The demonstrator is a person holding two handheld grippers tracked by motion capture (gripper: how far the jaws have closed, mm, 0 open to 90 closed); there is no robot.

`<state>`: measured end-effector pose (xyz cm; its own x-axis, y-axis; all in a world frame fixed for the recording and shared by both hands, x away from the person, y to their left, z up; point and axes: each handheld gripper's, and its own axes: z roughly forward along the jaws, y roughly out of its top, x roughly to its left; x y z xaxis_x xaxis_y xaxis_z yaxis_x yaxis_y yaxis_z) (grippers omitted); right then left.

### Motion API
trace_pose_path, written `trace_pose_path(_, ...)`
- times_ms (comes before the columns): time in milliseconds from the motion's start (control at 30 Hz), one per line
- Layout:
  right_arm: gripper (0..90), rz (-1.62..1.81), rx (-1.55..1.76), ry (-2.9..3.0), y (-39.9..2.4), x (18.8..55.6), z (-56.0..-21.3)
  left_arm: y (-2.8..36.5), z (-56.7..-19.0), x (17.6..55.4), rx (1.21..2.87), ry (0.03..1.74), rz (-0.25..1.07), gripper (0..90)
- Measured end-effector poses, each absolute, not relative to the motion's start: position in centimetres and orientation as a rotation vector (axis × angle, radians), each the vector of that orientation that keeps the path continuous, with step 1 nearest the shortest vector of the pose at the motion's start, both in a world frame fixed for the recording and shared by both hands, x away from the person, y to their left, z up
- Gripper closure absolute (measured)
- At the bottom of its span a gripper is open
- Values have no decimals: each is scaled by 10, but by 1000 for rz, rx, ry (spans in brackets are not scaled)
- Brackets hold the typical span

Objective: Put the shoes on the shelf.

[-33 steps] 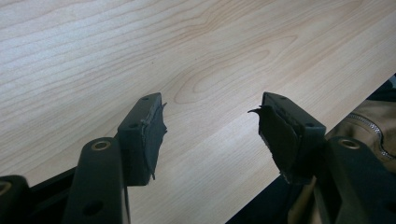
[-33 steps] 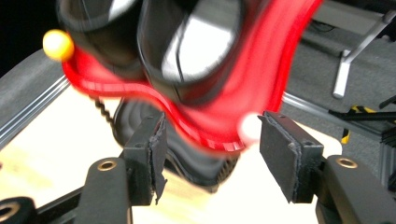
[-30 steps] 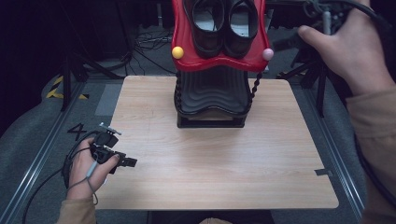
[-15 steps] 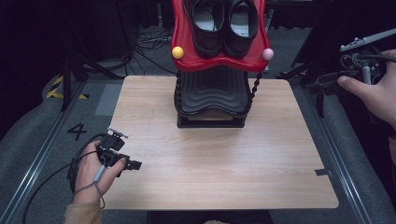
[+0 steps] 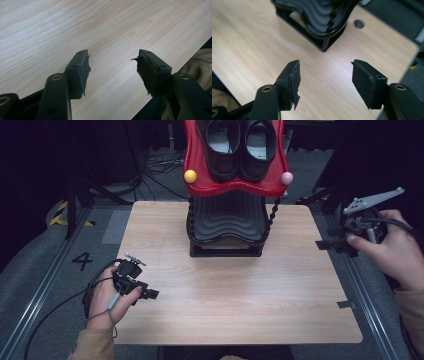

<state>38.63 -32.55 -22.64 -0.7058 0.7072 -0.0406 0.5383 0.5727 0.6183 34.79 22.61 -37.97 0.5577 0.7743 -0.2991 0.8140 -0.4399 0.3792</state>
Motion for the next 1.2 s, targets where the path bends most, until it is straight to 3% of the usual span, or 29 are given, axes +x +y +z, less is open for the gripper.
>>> trace_pose_path(167, 398, 864, 985, 2591, -319, 386, -282, 222, -379, 348, 2300, 1217, -54, 443)
trace_pose_path(433, 383, 862, 965, 2641, -310, 389, -339, 219, -385, 349, 2299, 1211, -35, 441)
trace_pose_path(767, 373, 956, 916, 2638, -307, 388, -379, 219, -387, 344, 2260, 1203, 46, 422)
trace_pose_path(1200, 335, 919, 835, 2695, -303, 393, -414, 214, -392, 344, 2270, 1164, 84, 321)
